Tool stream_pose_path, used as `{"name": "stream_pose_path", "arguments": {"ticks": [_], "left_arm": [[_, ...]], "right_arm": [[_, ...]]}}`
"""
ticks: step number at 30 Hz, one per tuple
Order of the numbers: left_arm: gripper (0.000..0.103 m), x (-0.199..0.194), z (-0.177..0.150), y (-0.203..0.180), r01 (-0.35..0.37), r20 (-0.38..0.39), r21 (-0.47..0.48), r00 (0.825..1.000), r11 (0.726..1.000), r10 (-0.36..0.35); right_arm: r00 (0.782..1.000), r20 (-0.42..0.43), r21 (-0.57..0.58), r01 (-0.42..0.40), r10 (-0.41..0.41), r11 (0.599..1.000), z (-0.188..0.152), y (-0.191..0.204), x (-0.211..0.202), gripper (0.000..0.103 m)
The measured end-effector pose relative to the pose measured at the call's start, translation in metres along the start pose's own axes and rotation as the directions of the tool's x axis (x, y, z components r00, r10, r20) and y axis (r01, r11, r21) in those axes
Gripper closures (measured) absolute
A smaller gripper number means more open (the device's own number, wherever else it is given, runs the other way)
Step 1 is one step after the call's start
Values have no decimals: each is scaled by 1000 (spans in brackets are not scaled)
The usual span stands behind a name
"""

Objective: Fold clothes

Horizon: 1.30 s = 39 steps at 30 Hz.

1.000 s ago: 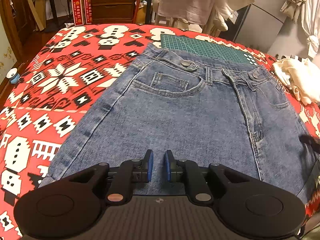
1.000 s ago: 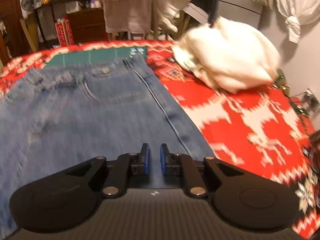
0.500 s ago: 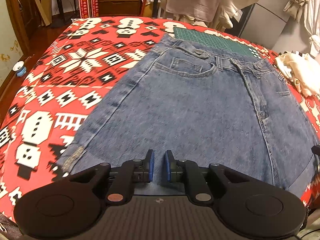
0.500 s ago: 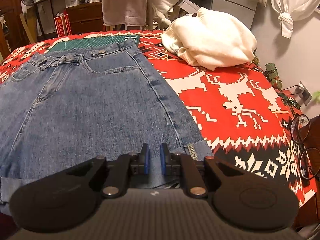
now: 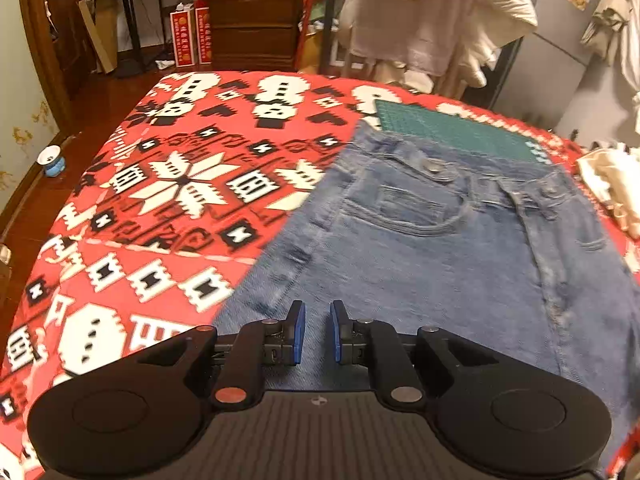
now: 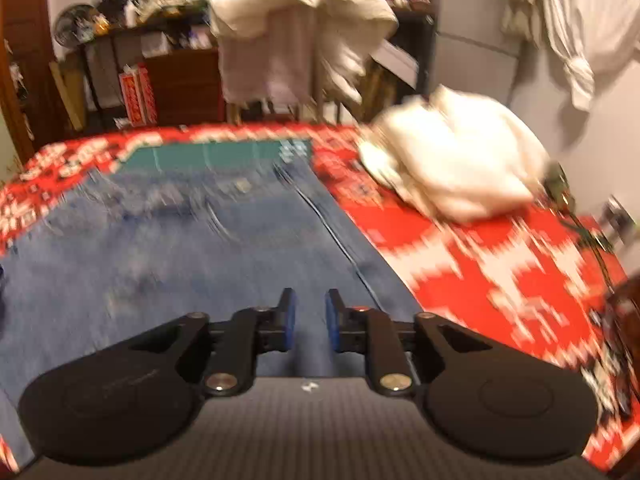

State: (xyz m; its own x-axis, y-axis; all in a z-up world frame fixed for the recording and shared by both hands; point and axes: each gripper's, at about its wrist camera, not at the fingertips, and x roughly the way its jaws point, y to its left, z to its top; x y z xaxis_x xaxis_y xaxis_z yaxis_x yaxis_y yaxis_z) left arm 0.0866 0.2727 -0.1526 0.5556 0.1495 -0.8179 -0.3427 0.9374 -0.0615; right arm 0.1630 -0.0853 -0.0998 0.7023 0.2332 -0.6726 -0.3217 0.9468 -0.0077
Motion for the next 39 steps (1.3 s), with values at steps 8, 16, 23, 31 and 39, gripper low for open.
{"name": "stream_pose_path", "arguments": {"ticks": [8, 16, 23, 31, 39], "left_arm": [[90, -6, -18, 4, -21, -26, 47, 999, 999, 22], [91, -25, -22, -22, 72, -29, 98, 997, 993, -69], [91, -1, -6, -76, 155, -42, 141, 988, 978, -151], [91, 16, 0, -104, 149, -55, 176, 988, 973, -142], [91, 3, -21, -95, 135, -52, 207, 991, 969, -127]], "right_arm": [[999, 16, -103, -27, 28, 994, 23, 45, 60, 61], [999, 40, -111, 10, -6, 994, 5, 52, 83, 28], [1000, 15, -57, -2, 3, 998, -4, 39, 88, 0], [1000, 15, -42, -8, 8, 999, -6, 37, 89, 0], [1000, 15, -36, -9, 10, 999, -6, 35, 88, 0]]}}
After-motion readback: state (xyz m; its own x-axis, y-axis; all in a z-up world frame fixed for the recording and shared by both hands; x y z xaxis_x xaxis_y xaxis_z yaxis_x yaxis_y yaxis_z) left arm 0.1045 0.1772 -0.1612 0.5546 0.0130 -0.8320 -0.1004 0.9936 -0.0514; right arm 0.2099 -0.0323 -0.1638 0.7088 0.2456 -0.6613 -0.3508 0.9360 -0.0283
